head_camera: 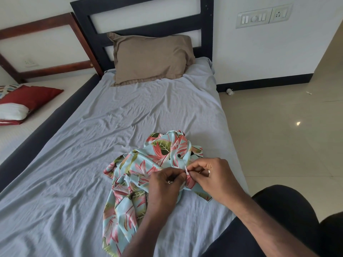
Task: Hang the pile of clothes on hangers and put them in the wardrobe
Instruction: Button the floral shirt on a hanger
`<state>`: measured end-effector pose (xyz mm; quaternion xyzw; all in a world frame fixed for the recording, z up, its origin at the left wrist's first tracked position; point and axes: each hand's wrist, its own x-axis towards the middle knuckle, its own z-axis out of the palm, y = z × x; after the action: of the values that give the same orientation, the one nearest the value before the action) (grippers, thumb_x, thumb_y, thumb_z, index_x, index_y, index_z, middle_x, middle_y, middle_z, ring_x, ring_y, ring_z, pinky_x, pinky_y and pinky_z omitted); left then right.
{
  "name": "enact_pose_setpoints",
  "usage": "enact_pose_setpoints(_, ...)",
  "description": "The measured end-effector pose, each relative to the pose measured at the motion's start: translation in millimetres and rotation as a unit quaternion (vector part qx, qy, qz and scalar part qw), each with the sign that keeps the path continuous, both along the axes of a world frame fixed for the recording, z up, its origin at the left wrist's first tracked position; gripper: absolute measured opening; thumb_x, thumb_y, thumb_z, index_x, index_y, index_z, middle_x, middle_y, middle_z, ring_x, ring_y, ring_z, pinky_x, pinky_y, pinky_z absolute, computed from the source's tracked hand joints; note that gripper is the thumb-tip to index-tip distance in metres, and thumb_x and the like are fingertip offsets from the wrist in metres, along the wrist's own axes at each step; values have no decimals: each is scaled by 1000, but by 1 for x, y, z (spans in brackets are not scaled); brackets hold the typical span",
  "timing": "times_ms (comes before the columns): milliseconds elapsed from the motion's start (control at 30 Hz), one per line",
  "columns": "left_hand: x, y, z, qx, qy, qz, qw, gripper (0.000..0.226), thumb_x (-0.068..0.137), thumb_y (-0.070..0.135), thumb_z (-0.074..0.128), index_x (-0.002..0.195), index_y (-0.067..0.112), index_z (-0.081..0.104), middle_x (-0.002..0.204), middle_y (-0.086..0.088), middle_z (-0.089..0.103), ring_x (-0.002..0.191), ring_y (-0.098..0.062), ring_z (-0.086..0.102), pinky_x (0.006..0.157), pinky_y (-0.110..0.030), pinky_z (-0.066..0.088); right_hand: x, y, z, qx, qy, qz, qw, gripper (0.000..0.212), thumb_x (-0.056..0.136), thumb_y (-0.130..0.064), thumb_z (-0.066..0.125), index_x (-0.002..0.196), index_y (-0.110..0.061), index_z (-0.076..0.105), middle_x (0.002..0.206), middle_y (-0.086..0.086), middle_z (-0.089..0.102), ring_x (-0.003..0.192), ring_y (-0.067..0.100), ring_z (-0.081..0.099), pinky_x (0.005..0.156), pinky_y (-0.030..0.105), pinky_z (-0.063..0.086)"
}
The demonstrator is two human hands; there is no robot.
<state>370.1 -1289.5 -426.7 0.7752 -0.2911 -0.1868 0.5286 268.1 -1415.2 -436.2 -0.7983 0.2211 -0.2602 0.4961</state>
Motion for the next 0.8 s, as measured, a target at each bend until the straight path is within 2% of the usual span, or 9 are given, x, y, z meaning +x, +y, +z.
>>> enact_pose_setpoints(100,-2,1,-3,-9,20,-12,1000,22,95,9,64,81,17,80,75,0,75,68,-11,65,66,-27,51,-1,5,1,-49,-7,10,999,12,86,-4,77,92,-15,79,75,-11,75,70,-1,71,70,16,56)
enact_pose_setpoints(200,-5,1,-2,-12,23,-23,999,33,98,23,63,69,16,75,66,-8,69,56,-13,47,57,-29,38,-1,7,5,-101,-14,32,994,14,88,-2,73,90,-16,77,72,-13,73,68,-2,70,67,16,56)
enact_pose_setpoints(267,-7,-1,-2,-6,15,-8,1000,34,96,24,67,64,16,73,65,-8,70,54,-17,49,55,-29,37,0,8,4,-108,-13,46,993,19,86,1,70,88,-17,76,70,-14,71,67,1,70,67,18,56)
enact_pose_setpoints(400,-6,-5,-8,-31,70,28,997,30,97,18,64,68,14,74,70,-21,68,58,-31,54,59,-36,40,2,8,-3,-56,-23,18,998,14,84,-3,76,92,-15,77,79,-11,74,72,4,72,67,22,59)
enact_pose_setpoints(533,-10,-8,-7,-44,116,22,992,29,100,13,59,76,14,75,68,-16,66,61,-20,50,59,-34,40,4,3,-7,-5,-39,-9,999,22,80,4,77,84,-18,74,80,-9,73,75,10,71,67,26,59)
enact_pose_setpoints(633,-8,-9,-5,-53,119,14,991,25,100,11,59,81,13,75,71,-12,70,64,-16,60,60,-31,48,5,0,-7,42,-27,-8,999,19,82,-1,79,84,-20,74,81,-7,73,79,11,70,71,28,58)
enact_pose_setpoints(733,-2,-11,-7,-76,131,37,988,22,100,10,59,86,8,75,77,-17,73,68,-20,64,64,-32,52,2,-1,-3,105,-36,16,994,16,80,-12,85,89,-18,74,81,-1,73,77,11,69,69,23,56)
enact_pose_setpoints(800,5,-13,-8,-90,153,55,983,22,101,8,57,87,5,74,79,-19,73,70,-24,64,66,-36,53,2,0,-5,72,-14,28,997,20,76,-18,89,90,-19,75,81,-4,73,77,10,70,72,29,59)
